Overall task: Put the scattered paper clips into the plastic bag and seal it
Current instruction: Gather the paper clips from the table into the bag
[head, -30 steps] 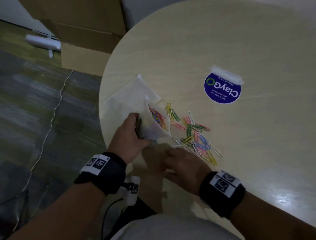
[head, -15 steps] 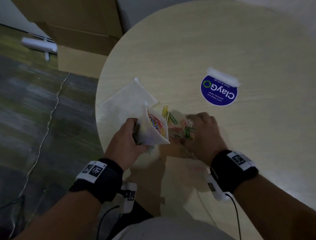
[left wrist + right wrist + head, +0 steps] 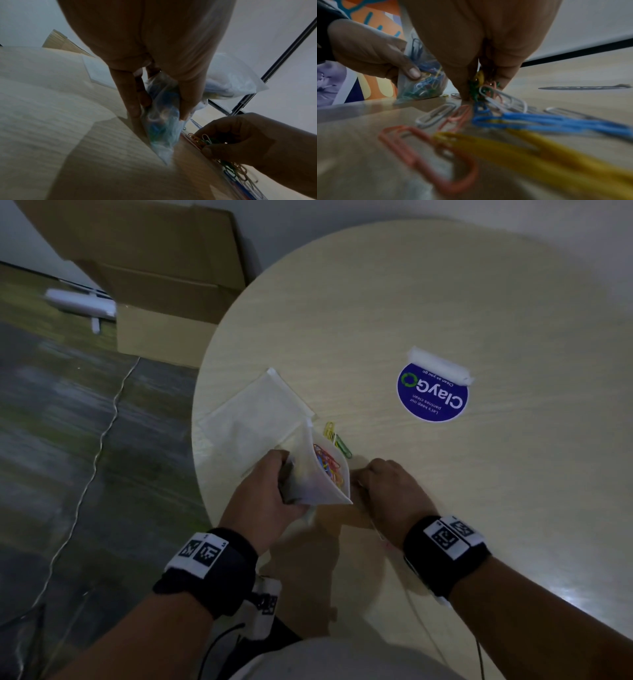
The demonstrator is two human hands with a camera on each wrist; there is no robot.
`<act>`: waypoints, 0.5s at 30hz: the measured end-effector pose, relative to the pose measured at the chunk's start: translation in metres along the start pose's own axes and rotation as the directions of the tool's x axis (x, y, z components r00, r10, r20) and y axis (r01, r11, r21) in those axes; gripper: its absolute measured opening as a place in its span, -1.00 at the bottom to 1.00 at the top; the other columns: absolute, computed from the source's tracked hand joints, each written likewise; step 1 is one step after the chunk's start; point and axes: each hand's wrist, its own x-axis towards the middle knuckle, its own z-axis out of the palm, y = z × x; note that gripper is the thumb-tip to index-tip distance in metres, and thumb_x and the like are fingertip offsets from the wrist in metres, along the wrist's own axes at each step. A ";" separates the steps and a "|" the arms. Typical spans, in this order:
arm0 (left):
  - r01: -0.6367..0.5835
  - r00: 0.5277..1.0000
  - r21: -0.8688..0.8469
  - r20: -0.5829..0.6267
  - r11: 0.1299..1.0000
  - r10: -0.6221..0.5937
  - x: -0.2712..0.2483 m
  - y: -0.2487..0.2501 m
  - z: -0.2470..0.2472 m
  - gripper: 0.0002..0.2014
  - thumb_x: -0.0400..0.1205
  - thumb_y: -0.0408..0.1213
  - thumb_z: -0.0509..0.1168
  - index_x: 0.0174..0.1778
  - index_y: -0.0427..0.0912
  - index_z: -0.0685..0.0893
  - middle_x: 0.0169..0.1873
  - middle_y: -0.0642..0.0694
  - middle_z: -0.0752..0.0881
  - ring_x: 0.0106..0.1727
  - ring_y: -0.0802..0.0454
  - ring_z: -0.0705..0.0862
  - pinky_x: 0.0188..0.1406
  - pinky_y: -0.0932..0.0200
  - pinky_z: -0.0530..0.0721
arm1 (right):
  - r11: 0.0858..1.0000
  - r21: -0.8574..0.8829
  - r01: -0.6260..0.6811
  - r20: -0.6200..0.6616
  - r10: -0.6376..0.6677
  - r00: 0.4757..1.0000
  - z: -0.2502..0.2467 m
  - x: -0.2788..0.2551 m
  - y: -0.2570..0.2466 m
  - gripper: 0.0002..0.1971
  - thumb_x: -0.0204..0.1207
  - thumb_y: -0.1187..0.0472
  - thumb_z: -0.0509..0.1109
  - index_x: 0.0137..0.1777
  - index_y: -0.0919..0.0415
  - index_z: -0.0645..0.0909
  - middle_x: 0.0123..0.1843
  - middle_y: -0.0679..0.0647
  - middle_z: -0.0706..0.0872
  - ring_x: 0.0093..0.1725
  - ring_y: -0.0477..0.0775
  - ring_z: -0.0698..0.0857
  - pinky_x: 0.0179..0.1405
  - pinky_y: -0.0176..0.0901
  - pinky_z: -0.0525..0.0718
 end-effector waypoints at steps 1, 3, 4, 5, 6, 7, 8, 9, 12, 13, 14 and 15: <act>0.002 1.000 0.007 0.000 1.000 -0.002 0.000 0.001 0.001 -0.26 0.30 -0.25 0.67 0.35 0.05 0.46 0.14 0.11 0.65 0.12 0.00 0.70 0.06 0.04 0.72 | 1.000 -0.003 0.007 0.004 -0.007 1.000 -0.001 0.000 0.002 -0.72 0.53 0.18 0.31 0.20 0.06 0.68 -0.02 0.15 0.64 0.02 0.26 0.60 0.03 0.03 0.62; -0.005 1.000 0.021 -0.004 1.000 0.005 -0.001 0.003 0.002 -0.27 0.30 -0.26 0.66 0.34 0.04 0.47 0.17 0.07 0.67 0.12 -0.01 0.71 0.05 0.06 0.70 | 1.000 0.001 -0.003 0.006 0.003 1.000 -0.006 0.000 0.006 -0.73 0.49 0.19 0.34 0.16 0.08 0.69 -0.03 0.16 0.65 0.03 0.27 0.62 0.02 0.00 0.60; -0.009 1.000 0.024 -0.007 1.000 0.009 -0.001 0.003 0.003 -0.29 0.30 -0.26 0.66 0.32 0.04 0.48 0.18 0.05 0.68 0.13 -0.01 0.70 0.04 0.07 0.69 | 0.999 0.012 -0.030 0.000 0.030 1.000 -0.011 -0.001 0.006 -0.78 0.49 0.18 0.33 0.10 0.10 0.71 -0.05 0.17 0.66 0.02 0.28 0.63 -0.02 -0.01 0.58; -0.013 1.000 0.023 -0.010 1.000 0.014 -0.001 0.003 0.003 -0.30 0.31 -0.26 0.66 0.31 0.05 0.48 0.19 0.05 0.68 0.14 -0.01 0.70 0.03 0.08 0.67 | 0.997 0.036 -0.063 -0.020 0.064 0.998 -0.016 -0.001 0.008 -0.82 0.52 0.18 0.32 0.04 0.12 0.72 -0.08 0.18 0.67 0.00 0.30 0.65 -0.07 -0.01 0.57; -0.016 1.000 0.020 -0.010 1.000 0.016 -0.002 0.003 0.003 -0.31 0.31 -0.26 0.65 0.30 0.05 0.48 0.19 0.05 0.67 0.15 0.00 0.69 0.03 0.08 0.67 | 0.992 0.073 -0.105 -0.040 0.108 0.993 -0.024 -0.003 0.009 -0.82 0.55 0.17 0.32 0.01 0.13 0.73 -0.09 0.20 0.69 -0.02 0.32 0.67 -0.10 -0.01 0.57; -0.015 1.000 0.017 -0.010 1.000 0.015 -0.001 0.003 0.004 -0.32 0.32 -0.26 0.65 0.30 0.06 0.47 0.21 0.05 0.67 0.17 0.00 0.68 0.05 0.07 0.67 | 0.986 0.110 -0.128 -0.074 0.137 0.988 -0.032 -0.004 0.011 -0.81 0.57 0.14 0.32 0.02 0.13 0.75 -0.10 0.21 0.71 -0.04 0.32 0.68 -0.11 -0.01 0.58; -0.012 1.000 0.016 -0.010 1.000 0.013 -0.001 0.003 0.004 -0.31 0.31 -0.25 0.65 0.31 0.06 0.47 0.23 0.04 0.67 0.20 0.01 0.68 0.08 0.05 0.68 | 0.980 0.146 -0.139 -0.121 0.157 0.980 -0.043 -0.006 0.011 -0.81 0.58 0.11 0.34 0.04 0.11 0.76 -0.11 0.20 0.74 -0.05 0.30 0.70 -0.12 -0.04 0.56; -0.006 1.000 0.016 -0.010 1.000 0.006 -0.001 0.003 0.005 -0.29 0.30 -0.23 0.65 0.32 0.06 0.46 0.25 0.04 0.66 0.23 0.01 0.67 0.11 0.01 0.69 | 0.974 0.183 -0.132 -0.171 0.164 0.972 -0.055 -0.009 0.010 -0.82 0.57 0.09 0.37 0.04 0.08 0.77 -0.11 0.16 0.77 -0.07 0.24 0.71 -0.12 -0.08 0.53; 0.011 1.000 0.020 -0.013 1.000 -0.010 0.001 0.003 0.008 -0.26 0.29 -0.21 0.65 0.35 0.05 0.46 0.27 0.04 0.65 0.25 0.02 0.65 0.14 0.05 0.67 | 0.937 0.335 -0.100 -0.169 0.164 0.972 -0.097 -0.017 -0.001 -0.86 0.52 0.09 0.46 0.02 0.00 0.79 -0.17 -0.12 0.81 -0.17 -0.15 0.71 -0.19 -0.36 0.49; 0.014 1.000 0.022 -0.014 1.000 -0.014 0.001 0.005 0.009 -0.27 0.30 -0.22 0.64 0.35 0.05 0.46 0.26 0.04 0.66 0.24 0.01 0.65 0.11 0.11 0.63 | 0.922 0.378 -0.088 -0.144 0.152 0.978 -0.108 -0.018 -0.006 -0.88 0.51 0.08 0.47 0.01 -0.02 0.78 -0.24 -0.21 0.78 -0.19 -0.25 0.70 -0.25 -0.50 0.48; 0.013 1.000 0.029 -0.014 0.999 -0.012 0.002 0.007 0.010 -0.28 0.31 -0.23 0.64 0.35 0.04 0.47 0.25 0.03 0.66 0.24 0.01 0.65 0.09 0.16 0.58 | 0.911 0.406 -0.075 -0.123 0.136 0.983 -0.115 -0.017 -0.011 -0.88 0.50 0.06 0.47 0.00 -0.04 0.78 -0.29 -0.27 0.74 -0.21 -0.33 0.68 -0.26 -0.58 0.47; 0.011 1.000 0.034 -0.010 0.999 -0.011 0.002 0.009 0.011 -0.29 0.32 -0.23 0.63 0.35 0.04 0.46 0.26 0.03 0.66 0.25 0.00 0.65 0.08 0.19 0.55 | 0.907 0.415 -0.063 -0.104 0.116 0.988 -0.121 -0.016 -0.016 -0.87 0.49 0.05 0.48 0.00 -0.05 0.78 -0.31 -0.30 0.72 -0.25 -0.38 0.67 -0.28 -0.62 0.46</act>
